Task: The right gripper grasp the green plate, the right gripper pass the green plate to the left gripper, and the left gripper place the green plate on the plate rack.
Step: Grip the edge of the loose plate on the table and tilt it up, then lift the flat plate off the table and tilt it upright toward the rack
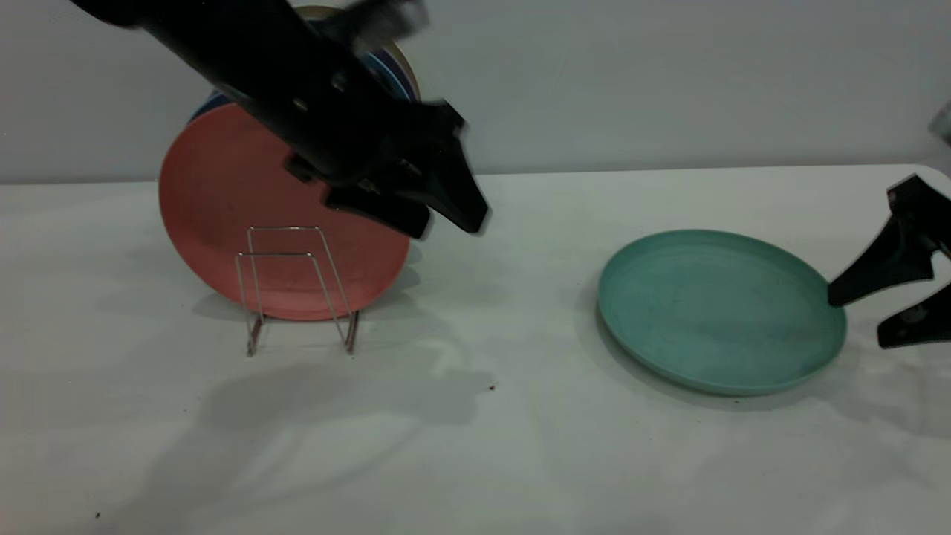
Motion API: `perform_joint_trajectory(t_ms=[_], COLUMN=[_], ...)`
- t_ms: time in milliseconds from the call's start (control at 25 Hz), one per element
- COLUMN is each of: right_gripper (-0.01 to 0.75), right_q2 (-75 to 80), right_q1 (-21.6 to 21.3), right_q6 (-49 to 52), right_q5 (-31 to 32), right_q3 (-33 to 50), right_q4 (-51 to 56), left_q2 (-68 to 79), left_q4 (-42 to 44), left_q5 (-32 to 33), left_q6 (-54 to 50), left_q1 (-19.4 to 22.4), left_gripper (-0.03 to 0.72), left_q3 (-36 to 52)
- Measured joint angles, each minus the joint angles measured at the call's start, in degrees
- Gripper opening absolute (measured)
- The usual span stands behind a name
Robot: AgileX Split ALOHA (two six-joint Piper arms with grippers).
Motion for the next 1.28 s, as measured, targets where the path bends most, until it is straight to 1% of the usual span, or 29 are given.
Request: perform_joint_trajectory(t_ms=[120, 280, 360, 480, 640, 680, 800, 840, 880, 1080, 1280], right_gripper=[0.55, 0.535, 0.512, 0.454, 0.329, 0.277, 0.084, 0.046, 0.026, 0.018, 0.018], right_q2=[4.48, 8.86, 10.72, 12.64, 14.43, 14.94, 15.75, 15.87, 15.87, 14.82, 11.68], right_q1=[-0.2, -0.2, -0.2, 0.5, 2.3, 2.67, 3.28, 3.3, 3.3, 3.93, 7.38], right_q6=[-0.23, -0.42, -0.42, -1.07, -1.47, -1.47, -2.12, -2.96, -4.35, -10.12, -10.95], right_q5=[0.29, 1.07, 1.42, 1.51, 1.56, 1.56, 1.52, 1.98, 3.18, 11.14, 13.47], right_q3=[-3.04, -5.97, -6.92, -8.14, -10.52, -11.04, -12.22, -12.59, -12.79, -13.32, -13.32], right_q4=[0.42, 1.19, 2.41, 4.28, 5.38, 5.51, 5.54, 5.54, 5.54, 5.56, 4.79], left_q2=[1.33, 1.62, 1.66, 1.66, 1.68, 1.68, 1.68, 1.68, 1.73, 1.73, 1.73], left_q4=[-0.04, -0.04, -0.04, -0.12, -0.14, -0.14, -0.14, -0.14, -0.14, -1.11, -5.1], left_q5=[-0.14, -0.15, -0.27, -0.4, -1.01, -1.22, -1.69, -1.96, -2.18, -3.72, -4.99], left_q6=[0.0, -0.06, -0.06, -0.06, -0.06, -0.06, -0.06, -0.06, -0.06, -0.18, -0.3], left_q1=[-1.34, -1.5, -1.5, -1.5, -1.5, -1.5, -1.5, -1.5, -1.5, -1.5, -1.5], left_gripper=[0.582, 0.583, 0.582, 0.582, 0.582, 0.582, 0.582, 0.582, 0.582, 0.584, 0.584], left_q3=[-0.21, -0.32, -0.58, -0.57, -0.57, -0.57, -0.57, -0.57, -0.57, -0.57, -0.57])
